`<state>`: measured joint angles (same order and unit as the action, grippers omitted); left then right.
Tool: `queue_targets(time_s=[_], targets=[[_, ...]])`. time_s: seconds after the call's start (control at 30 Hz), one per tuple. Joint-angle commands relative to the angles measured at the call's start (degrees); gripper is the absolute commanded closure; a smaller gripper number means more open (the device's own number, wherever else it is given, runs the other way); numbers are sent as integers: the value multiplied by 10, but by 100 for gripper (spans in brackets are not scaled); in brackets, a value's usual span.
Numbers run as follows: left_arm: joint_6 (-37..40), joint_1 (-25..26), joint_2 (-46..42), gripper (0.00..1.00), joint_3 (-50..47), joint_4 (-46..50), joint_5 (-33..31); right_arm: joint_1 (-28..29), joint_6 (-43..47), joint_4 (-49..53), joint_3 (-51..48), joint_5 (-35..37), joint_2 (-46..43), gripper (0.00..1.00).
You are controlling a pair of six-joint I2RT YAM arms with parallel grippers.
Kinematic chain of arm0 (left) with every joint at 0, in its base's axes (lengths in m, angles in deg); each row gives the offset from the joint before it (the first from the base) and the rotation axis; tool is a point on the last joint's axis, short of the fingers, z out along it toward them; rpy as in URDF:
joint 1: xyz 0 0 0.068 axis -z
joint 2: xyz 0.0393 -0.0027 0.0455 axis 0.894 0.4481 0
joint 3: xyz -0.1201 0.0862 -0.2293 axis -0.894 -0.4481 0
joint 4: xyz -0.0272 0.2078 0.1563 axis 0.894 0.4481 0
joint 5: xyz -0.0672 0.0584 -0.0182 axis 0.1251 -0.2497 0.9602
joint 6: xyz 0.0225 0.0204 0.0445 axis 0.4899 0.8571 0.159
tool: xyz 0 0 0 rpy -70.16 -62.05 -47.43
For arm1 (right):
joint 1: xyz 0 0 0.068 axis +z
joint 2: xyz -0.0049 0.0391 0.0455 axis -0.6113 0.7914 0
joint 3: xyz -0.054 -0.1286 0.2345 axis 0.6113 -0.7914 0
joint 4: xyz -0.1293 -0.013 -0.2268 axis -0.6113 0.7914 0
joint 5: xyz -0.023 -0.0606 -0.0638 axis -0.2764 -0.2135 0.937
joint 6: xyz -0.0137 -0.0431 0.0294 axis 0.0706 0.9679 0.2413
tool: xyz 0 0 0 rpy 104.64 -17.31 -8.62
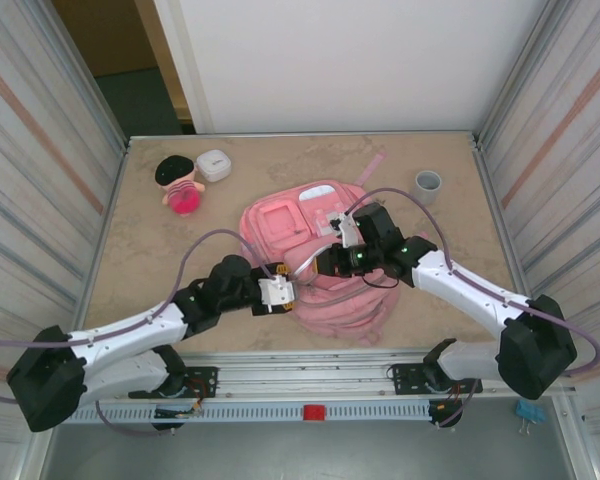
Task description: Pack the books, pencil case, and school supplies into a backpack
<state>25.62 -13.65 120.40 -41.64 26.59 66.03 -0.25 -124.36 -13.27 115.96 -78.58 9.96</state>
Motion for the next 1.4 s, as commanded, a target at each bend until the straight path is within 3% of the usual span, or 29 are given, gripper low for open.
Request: queue_targets(time_s=[0.0,0.13,0.3,0.5,0.67,0.73,0.83,0.9,1.1,1.37], targets=[[16,1,12,37,21,-54,18,1,20,-8,20,-64,7,99],[25,0,21,39,26,-61,38,0,10,-14,20,-72,14,99],[47,-7,49,47,37,-57,17,0,9,-8,31,-81,18,99],[44,-21,76,67,38,-54,38,-3,19,11,37,-80,13,99],[10,-30,89,94,21,-98,88,-12,26,35,35,-51,-6,90],[-17,-42,97,100,10,-133,126,-10,30,56,37,-17,-22,79],[-45,-56,108,100,13,-136,173,5,32,91,33,62,-62,58],[-57,-60,114,100,24,-118,190,29,29,123,30,134,-93,52],[-94,-80,108,100,30,-116,240,142,17,205,31,331,-171,52],[-132,-102,101,100,45,-103,293,282,-20,65,-38,434,-163,54]])
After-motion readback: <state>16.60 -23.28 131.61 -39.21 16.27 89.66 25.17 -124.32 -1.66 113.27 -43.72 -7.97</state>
